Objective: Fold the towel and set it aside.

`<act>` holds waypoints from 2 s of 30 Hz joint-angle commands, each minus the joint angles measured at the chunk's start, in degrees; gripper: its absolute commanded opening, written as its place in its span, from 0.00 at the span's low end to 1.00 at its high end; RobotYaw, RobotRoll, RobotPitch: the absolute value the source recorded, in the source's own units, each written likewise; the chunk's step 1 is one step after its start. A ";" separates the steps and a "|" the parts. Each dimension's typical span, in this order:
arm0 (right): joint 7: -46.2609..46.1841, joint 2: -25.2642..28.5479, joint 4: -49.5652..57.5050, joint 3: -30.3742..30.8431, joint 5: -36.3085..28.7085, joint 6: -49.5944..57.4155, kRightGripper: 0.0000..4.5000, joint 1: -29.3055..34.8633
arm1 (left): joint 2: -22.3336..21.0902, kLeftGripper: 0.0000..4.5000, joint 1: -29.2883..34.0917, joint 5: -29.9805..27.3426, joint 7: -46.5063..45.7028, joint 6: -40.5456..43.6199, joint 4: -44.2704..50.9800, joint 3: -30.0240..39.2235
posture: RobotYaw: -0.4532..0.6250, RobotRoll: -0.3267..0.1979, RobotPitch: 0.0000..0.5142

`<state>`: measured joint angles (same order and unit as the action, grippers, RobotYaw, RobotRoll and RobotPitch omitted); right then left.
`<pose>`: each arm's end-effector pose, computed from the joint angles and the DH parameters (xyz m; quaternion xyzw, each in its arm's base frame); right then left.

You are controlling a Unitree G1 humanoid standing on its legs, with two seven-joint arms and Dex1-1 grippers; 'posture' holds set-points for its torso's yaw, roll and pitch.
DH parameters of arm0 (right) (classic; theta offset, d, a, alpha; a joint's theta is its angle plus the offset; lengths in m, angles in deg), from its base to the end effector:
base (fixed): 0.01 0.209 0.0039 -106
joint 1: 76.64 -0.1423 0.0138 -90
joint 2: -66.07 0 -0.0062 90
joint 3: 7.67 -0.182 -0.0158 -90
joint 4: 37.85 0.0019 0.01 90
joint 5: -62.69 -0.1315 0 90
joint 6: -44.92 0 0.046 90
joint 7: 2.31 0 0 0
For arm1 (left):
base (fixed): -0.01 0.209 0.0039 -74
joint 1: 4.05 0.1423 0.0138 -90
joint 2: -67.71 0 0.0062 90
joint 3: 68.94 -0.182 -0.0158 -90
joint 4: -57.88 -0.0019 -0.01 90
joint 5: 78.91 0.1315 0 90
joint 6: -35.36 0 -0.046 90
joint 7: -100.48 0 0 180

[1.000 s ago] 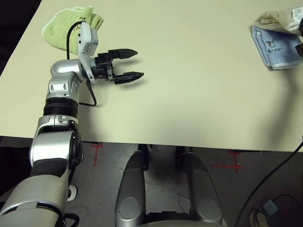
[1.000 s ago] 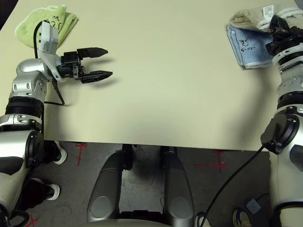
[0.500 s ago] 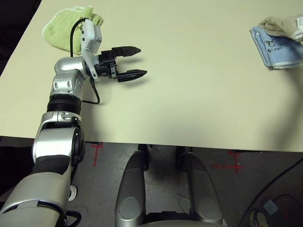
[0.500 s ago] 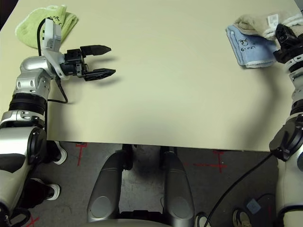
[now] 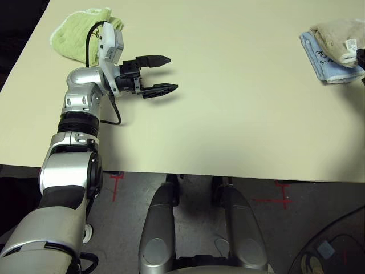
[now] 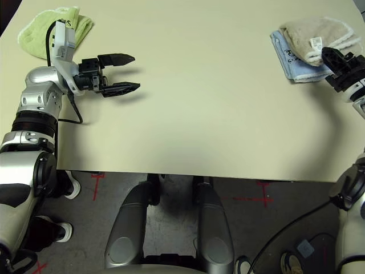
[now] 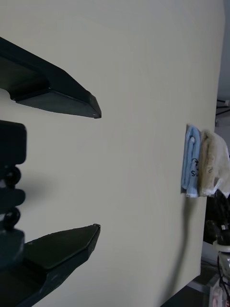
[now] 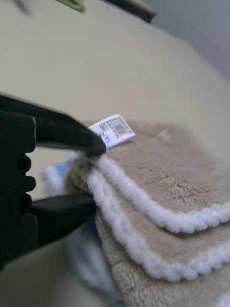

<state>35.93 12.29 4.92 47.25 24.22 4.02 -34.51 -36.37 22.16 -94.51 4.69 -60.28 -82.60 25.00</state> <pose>0.2503 -0.3853 0.2163 0.3255 0.0108 0.0993 0.9402 0.3476 0.2374 0.2446 0.1650 -0.1150 -0.5935 0.7793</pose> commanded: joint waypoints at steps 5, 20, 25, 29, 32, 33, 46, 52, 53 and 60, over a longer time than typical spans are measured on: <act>-1.74 4.00 1.98 -3.51 -2.85 9.92 1.00 2.63 | -0.31 1.00 0.11 0.30 0.82 -0.35 -0.30 -0.24 | 0.43 0.62 0.75; 11.29 -5.61 23.42 2.47 -2.90 -8.41 1.00 8.22 | 2.51 1.00 3.28 -1.28 -14.81 2.92 4.38 4.40 | 0.45 0.62 0.70; 5.01 -15.06 32.20 3.45 -3.43 -12.79 1.00 7.05 | 5.32 1.00 5.15 -3.03 -25.58 7.14 9.65 7.46 | 0.47 0.62 0.70; -3.64 -21.60 28.78 8.39 6.97 -30.30 1.00 1.14 | 6.32 1.00 3.96 -2.08 -36.69 5.54 7.98 10.08 | 0.48 0.62 0.70; -8.52 -24.10 22.11 12.59 15.47 -42.24 1.00 -1.43 | 6.73 1.00 2.35 0.10 -46.00 1.83 4.22 11.12 | 0.48 0.62 0.70; -10.15 -24.91 19.24 13.56 17.61 -45.84 1.00 -2.33 | 6.82 1.00 1.64 0.88 -49.65 0.19 2.41 11.43 | 0.49 0.62 0.70; -22.03 -29.01 -13.75 15.28 25.40 -70.82 1.00 -13.01 | 3.35 1.00 -2.98 12.29 -73.86 -16.78 -15.34 8.57 | 0.51 0.62 0.69; -20.37 -26.70 -18.54 15.41 25.68 -71.97 1.00 -15.07 | 2.08 1.00 -3.88 13.96 -78.10 -20.08 -17.91 8.16 | 0.53 0.62 0.68; -19.88 -26.09 -19.09 15.18 25.50 -71.98 1.00 -15.13 | 2.30 1.00 -3.84 14.54 -78.48 -20.55 -17.97 7.66 | 0.53 0.62 0.69; -18.29 -25.06 -20.79 14.82 25.40 -71.51 1.00 -15.32 | 3.11 1.00 -4.08 14.63 -76.67 -20.03 -18.72 6.86 | 0.51 0.62 0.67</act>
<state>17.57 -13.27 -14.46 62.70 49.82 -67.16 -50.71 -33.35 18.17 -80.31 -72.75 -80.31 -100.38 32.19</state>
